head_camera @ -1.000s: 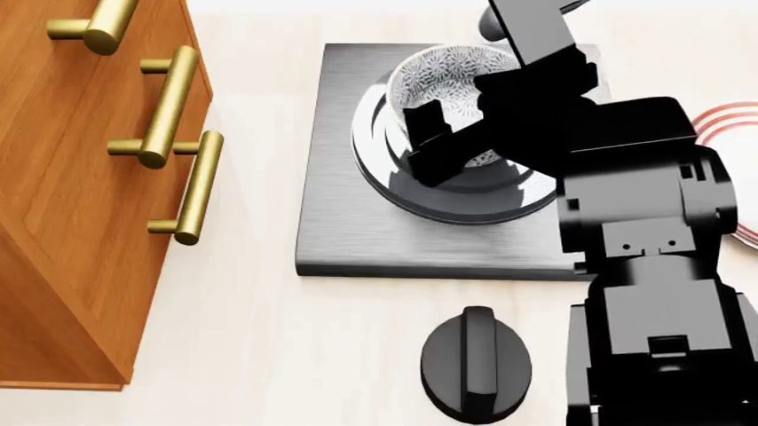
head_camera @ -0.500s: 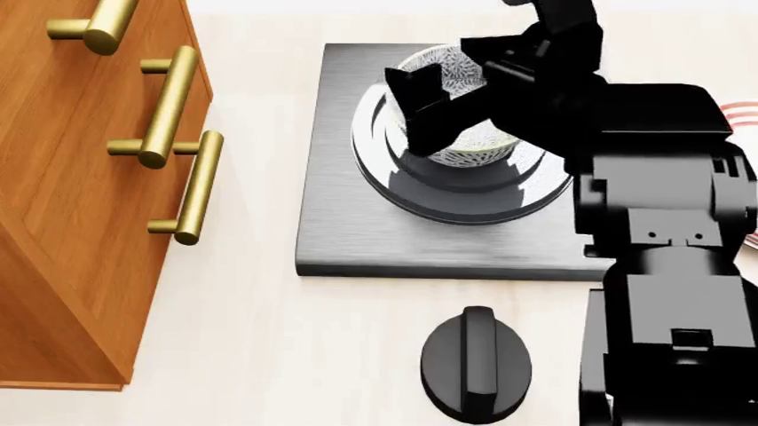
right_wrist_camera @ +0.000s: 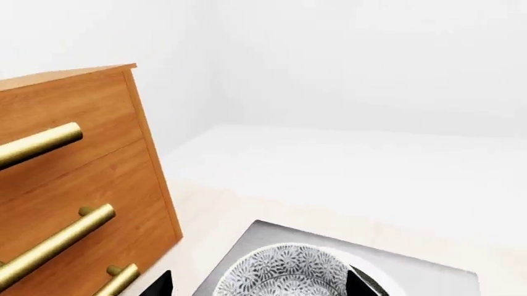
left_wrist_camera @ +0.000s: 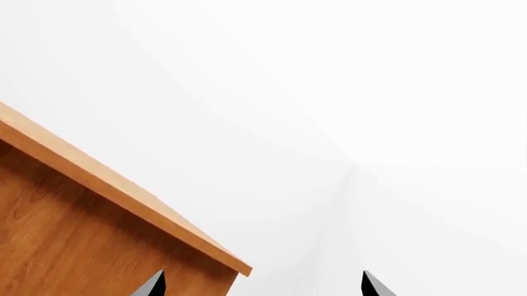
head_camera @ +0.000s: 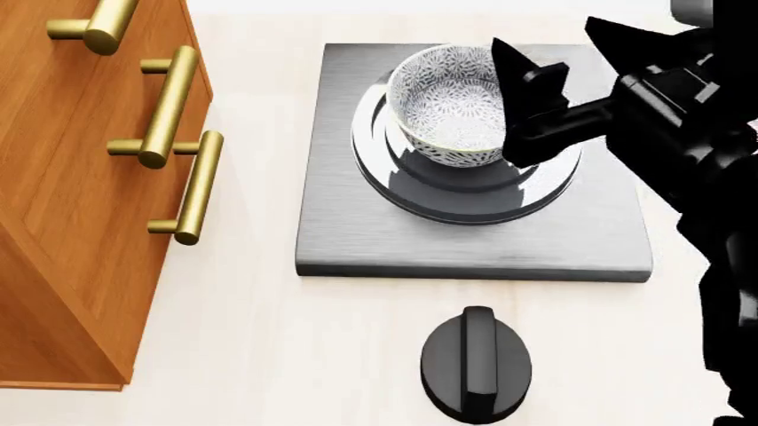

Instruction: Put the bowl on the stove.

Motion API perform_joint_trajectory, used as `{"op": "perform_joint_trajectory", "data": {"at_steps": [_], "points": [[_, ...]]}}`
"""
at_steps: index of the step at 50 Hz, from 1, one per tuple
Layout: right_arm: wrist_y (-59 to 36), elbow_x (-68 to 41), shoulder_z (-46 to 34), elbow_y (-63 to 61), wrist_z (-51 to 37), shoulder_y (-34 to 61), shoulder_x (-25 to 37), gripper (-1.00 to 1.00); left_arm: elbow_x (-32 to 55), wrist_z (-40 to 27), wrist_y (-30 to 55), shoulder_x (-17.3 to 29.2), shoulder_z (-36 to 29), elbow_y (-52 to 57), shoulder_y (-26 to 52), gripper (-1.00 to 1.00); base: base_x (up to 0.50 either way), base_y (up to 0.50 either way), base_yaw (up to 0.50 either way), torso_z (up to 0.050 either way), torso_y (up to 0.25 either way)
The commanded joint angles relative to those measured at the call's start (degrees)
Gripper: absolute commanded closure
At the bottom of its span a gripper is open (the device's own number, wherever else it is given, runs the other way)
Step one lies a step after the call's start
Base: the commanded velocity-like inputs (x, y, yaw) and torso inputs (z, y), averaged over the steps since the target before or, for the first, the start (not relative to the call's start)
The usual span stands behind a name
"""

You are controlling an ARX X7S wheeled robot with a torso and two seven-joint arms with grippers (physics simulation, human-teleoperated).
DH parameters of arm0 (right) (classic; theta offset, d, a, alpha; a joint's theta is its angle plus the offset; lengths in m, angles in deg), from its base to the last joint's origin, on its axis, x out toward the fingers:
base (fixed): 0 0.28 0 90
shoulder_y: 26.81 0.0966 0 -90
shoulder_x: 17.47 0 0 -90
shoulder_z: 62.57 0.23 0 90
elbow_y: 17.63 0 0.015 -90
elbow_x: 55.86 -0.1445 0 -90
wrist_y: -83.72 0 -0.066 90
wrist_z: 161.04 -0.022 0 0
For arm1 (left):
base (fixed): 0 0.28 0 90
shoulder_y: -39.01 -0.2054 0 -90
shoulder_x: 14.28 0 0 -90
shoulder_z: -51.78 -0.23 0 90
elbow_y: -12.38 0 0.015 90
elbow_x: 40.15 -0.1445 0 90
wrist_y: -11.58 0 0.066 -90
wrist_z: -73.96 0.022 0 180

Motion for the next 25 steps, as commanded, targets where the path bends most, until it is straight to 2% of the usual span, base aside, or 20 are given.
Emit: {"op": "perform_joint_trajectory", "data": {"at_steps": [1, 9, 20, 25], "points": [[-11.5, -1.8, 13.3, -22.8, -3.8, -12.2, 0.5, -1.0, -1.2, 0.1, 0.0, -1.4, 1.9, -0.3, 0.3, -1.0, 0.0, 0.0, 0.0, 0.0, 0.0], [-14.3, -3.0, 17.6, -28.5, -4.3, -16.8, 0.2, -1.0, -1.1, 0.0, 0.0, -1.2, 1.7, -0.1, 0.3, -1.0, 0.0, 0.0, 0.0, 0.0, 0.0], [-14.1, -5.7, 28.6, -36.0, -5.5, -22.3, -4.3, -1.0, -1.0, 0.1, -0.1, -1.0, 1.6, -0.1, 0.1, -1.0, 0.0, 0.0, 0.0, 0.0, 0.0], [-13.1, -8.2, 32.9, -37.5, -4.9, -22.0, -6.6, -1.0, -1.1, 0.1, -0.1, -1.0, 1.4, 0.0, 0.2, -1.0, 0.0, 0.0, 0.0, 0.0, 0.0]]}}
